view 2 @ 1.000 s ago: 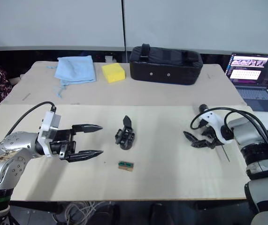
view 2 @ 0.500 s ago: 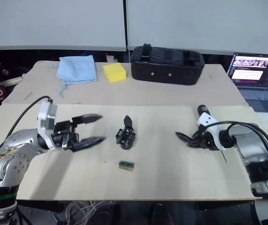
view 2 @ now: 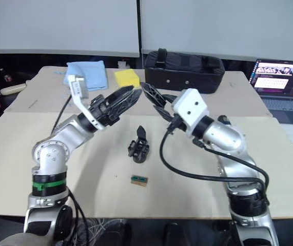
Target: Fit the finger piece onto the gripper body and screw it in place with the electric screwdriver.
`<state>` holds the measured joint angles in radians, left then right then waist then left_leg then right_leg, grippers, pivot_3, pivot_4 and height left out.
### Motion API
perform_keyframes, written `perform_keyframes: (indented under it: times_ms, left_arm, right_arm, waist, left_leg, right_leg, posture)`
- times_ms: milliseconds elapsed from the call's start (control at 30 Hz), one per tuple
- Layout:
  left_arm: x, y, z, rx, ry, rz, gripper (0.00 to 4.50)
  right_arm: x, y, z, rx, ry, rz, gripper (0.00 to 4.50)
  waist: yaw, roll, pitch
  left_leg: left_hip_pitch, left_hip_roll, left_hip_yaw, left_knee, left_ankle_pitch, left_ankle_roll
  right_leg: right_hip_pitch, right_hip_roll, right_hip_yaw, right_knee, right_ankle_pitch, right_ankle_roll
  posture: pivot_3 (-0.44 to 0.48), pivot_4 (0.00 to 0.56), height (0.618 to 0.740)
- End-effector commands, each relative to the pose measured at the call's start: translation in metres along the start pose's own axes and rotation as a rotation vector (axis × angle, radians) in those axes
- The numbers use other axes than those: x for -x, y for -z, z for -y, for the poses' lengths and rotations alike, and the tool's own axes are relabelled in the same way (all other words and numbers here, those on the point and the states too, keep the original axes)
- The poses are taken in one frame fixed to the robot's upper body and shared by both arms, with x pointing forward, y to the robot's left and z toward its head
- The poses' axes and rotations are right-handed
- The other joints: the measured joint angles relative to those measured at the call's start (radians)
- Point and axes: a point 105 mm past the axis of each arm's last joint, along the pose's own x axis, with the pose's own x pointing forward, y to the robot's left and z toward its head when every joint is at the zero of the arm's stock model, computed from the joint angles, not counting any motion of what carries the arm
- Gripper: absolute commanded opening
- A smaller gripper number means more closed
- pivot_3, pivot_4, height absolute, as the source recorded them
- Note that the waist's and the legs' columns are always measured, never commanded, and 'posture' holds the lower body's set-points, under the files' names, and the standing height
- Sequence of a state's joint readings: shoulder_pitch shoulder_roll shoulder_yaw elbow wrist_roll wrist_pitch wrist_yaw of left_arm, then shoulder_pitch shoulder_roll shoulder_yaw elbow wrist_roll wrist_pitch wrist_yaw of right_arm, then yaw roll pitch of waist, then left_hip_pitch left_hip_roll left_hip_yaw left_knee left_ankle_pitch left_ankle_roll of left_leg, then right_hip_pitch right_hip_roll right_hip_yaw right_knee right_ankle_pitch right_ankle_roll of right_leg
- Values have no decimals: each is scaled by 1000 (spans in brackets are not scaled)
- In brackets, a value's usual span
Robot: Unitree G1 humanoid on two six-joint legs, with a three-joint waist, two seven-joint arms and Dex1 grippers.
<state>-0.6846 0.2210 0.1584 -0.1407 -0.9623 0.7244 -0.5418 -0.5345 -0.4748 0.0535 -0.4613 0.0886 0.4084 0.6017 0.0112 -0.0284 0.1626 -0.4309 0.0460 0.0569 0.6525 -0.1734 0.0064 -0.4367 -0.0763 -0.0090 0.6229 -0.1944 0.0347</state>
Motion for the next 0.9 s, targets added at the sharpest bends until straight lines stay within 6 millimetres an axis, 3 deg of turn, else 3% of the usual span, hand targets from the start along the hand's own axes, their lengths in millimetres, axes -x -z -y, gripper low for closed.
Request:
perform_keyframes:
  times_ms: [33,233,267,333,467,533,600,800,867,900]
  left_arm:
    - [-12,-3,2,2,15,28,4500]
    - [-14,-9,1,37,7,71,4500]
    - [-14,-9,2,37,8,73,4244]
    - [-14,-9,4,41,11,76,3647]
    - [-20,-8,12,58,25,92,1814]
    - [-23,-5,15,63,27,90,687]
    - [-23,-4,17,75,23,90,3]
    - [-25,-8,14,120,-5,139,0]
    - [-25,-17,12,125,-2,168,0]
    - [-26,-20,11,123,2,175,0]
  right_arm:
    - [0,-9,3,62,28,40,1116]
    - [-3,-8,-2,58,16,43,1116]
    - [-2,-8,-3,58,13,40,1116]
    - [-2,-8,-4,60,8,39,1116]
    - [-2,-7,-5,61,6,34,1116]
    - [-2,-6,-5,60,8,31,1116]
    - [-2,-7,-4,64,13,29,1116]
    - [1,-7,1,41,46,27,1116]
    - [9,-10,10,22,61,36,2176]
    - [12,-10,14,21,63,36,2464]
  waist:
    - [-1,0,0]
    - [-8,0,0]
    - [-9,0,0]
    - [-10,0,0]
    - [-8,0,0]
    - [-8,0,0]
    - [-7,-1,0]
    - [-7,-1,0]
    - [-5,-1,0]
    - [-4,-1,1]
  left_leg:
    - [0,0,0,0,0,0]
    - [0,0,0,0,0,0]
    - [0,0,0,0,0,0]
    - [0,0,0,0,0,0]
    - [0,0,-1,0,0,0]
    - [0,0,-1,0,0,0]
    - [0,0,-1,0,0,0]
    - [0,0,-1,0,0,0]
    - [0,0,-1,0,0,0]
    - [0,0,-1,0,0,0]
  right_leg:
    - [0,0,0,0,0,0]
    - [0,1,0,0,0,0]
    - [0,1,0,1,0,-1]
    - [0,1,0,1,0,-1]
    - [0,0,0,0,0,0]
    - [0,0,0,0,0,0]
    - [0,0,0,0,0,0]
    - [0,0,0,0,0,-1]
    - [0,0,0,0,0,-1]
    - [0,0,0,0,0,-1]
  posture:
    - [0,150,740]
    - [0,150,740]
    - [0,150,740]
    - [0,150,740]
    - [0,150,740]
    - [0,150,740]
    - [0,150,740]
    - [0,150,740]
    - [0,150,740]
    - [0,150,740]
